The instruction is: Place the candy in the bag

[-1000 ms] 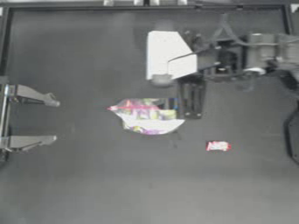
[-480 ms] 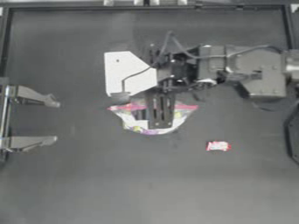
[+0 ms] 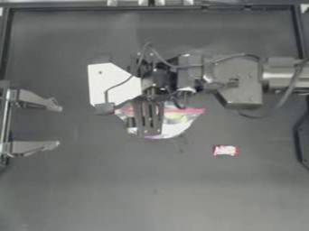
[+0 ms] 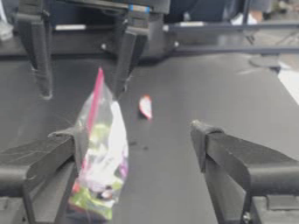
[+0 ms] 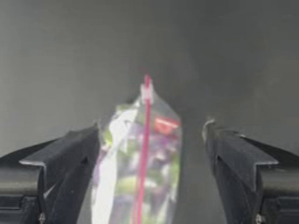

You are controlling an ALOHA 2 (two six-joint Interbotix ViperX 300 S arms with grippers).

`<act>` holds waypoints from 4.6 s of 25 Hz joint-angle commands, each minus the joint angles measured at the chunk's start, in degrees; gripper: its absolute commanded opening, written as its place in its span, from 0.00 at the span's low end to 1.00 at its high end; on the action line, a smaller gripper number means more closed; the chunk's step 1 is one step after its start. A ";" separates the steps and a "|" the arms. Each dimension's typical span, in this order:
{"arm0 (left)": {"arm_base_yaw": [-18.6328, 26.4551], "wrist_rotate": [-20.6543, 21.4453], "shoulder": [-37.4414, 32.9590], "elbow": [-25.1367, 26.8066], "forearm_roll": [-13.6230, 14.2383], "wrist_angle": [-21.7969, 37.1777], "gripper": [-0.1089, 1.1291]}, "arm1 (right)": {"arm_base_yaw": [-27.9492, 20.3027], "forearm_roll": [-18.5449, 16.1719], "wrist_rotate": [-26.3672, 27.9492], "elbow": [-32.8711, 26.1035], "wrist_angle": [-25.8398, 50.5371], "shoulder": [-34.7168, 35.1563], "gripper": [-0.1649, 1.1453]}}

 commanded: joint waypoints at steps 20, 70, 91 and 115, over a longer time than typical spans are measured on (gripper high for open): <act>1.32 0.00 0.44 0.26 -0.18 1.05 0.89 | 0.35 0.18 -1.85 -7.21 1.41 6.33 0.87; 1.32 -0.09 -1.41 1.05 -0.18 1.14 0.88 | 0.53 -0.09 -2.90 -8.88 3.69 9.58 0.63; 1.41 -0.09 -1.14 1.49 -1.05 2.99 0.88 | 0.44 -0.44 -2.72 -8.35 3.08 9.14 0.39; 3.87 -0.09 4.04 1.67 -1.76 3.25 0.88 | 0.00 0.62 -1.85 0.35 -5.27 1.58 0.37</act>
